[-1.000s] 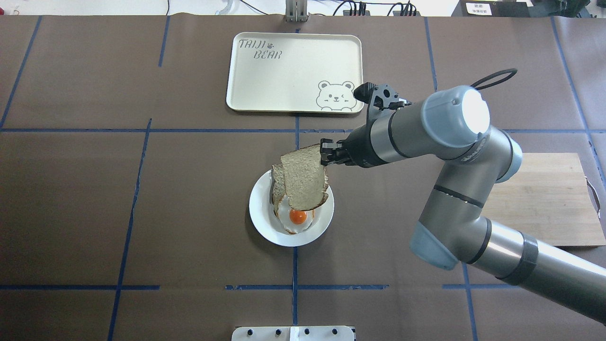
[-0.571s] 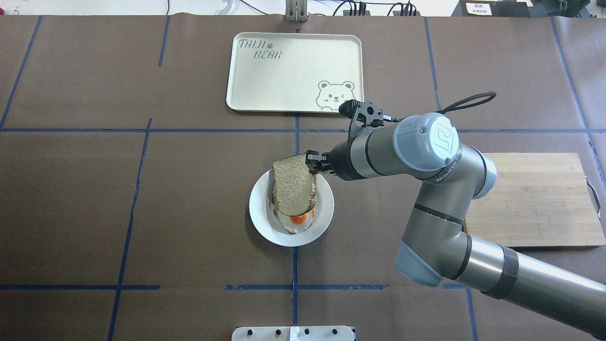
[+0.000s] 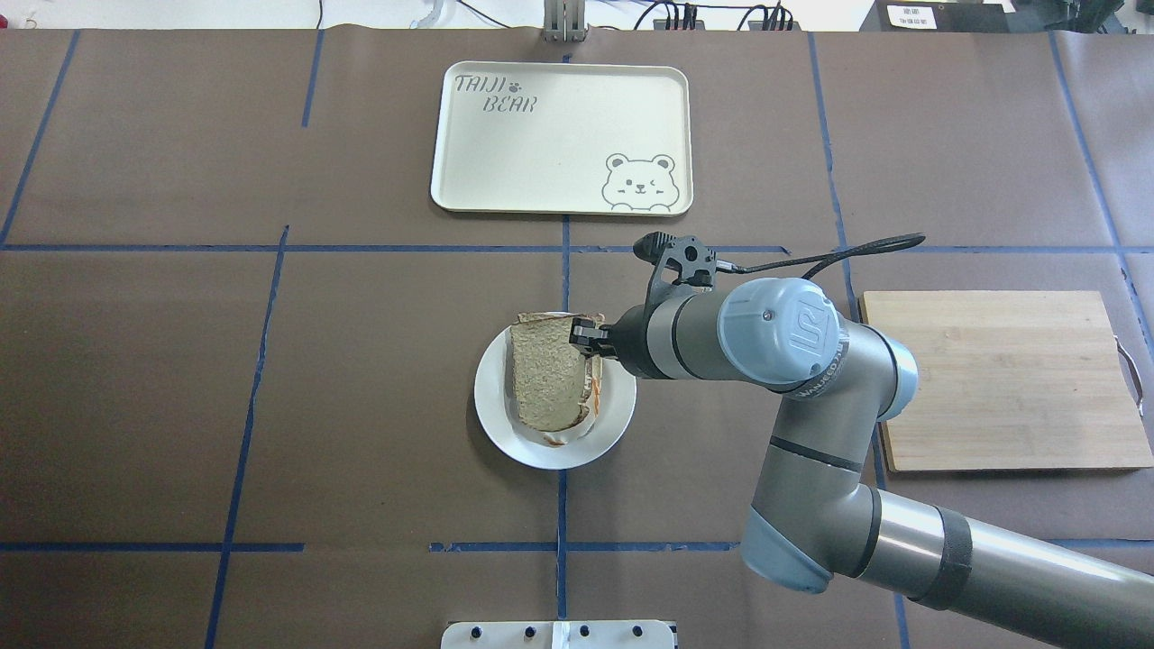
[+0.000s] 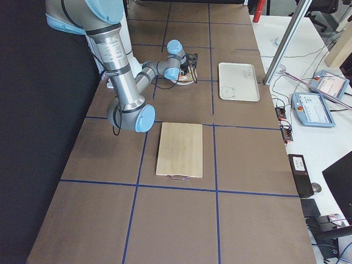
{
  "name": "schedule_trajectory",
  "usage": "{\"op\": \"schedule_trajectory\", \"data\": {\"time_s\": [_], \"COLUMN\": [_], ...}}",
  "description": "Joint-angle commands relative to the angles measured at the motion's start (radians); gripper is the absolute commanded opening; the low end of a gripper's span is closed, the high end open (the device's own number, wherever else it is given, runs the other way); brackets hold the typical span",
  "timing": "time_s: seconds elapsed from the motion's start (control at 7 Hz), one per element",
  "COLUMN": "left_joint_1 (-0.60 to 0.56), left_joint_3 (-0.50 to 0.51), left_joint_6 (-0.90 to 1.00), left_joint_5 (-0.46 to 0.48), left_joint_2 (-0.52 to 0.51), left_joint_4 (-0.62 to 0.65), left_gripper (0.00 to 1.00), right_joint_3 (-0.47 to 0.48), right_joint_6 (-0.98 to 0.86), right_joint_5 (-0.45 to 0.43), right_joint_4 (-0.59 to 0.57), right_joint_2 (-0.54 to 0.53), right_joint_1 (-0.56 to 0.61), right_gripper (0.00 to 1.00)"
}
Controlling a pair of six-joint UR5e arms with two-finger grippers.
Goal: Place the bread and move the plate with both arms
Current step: 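Lower the bread onto the egg on the plate and open the right gripper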
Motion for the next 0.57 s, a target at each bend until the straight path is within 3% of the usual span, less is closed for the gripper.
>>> {"op": "schedule_trajectory", "data": {"time_s": [0.0, 0.14, 0.29, 0.43], "left_joint_1": [0.000, 0.000, 0.000, 0.000], "left_joint_3": [0.001, -0.001, -0.001, -0.003], "left_joint_6": [0.001, 0.001, -0.001, -0.001], "left_joint_5": [0.000, 0.000, -0.002, -0.002], "left_joint_2": [0.000, 0.000, 0.000, 0.000], "left_joint_4": [0.000, 0.000, 0.000, 0.000], "left_gripper": [1.00, 1.00, 1.00, 1.00], "right_joint_3": [-0.004, -0.005, -0.004, 0.002], "right_joint_6": [0.005, 0.011, 0.002, -0.008], "right_joint_5": [-0.004, -0.013, -0.012, 0.034], "right_joint_4": [-0.001, -0.009, -0.021, -0.127], "right_joint_2": [-0.006, -0.012, -0.015, -0.009], "right_joint_1": [-0.005, -0.005, 0.010, 0.059], "right_gripper": [0.10, 0.99, 1.00, 1.00]}}
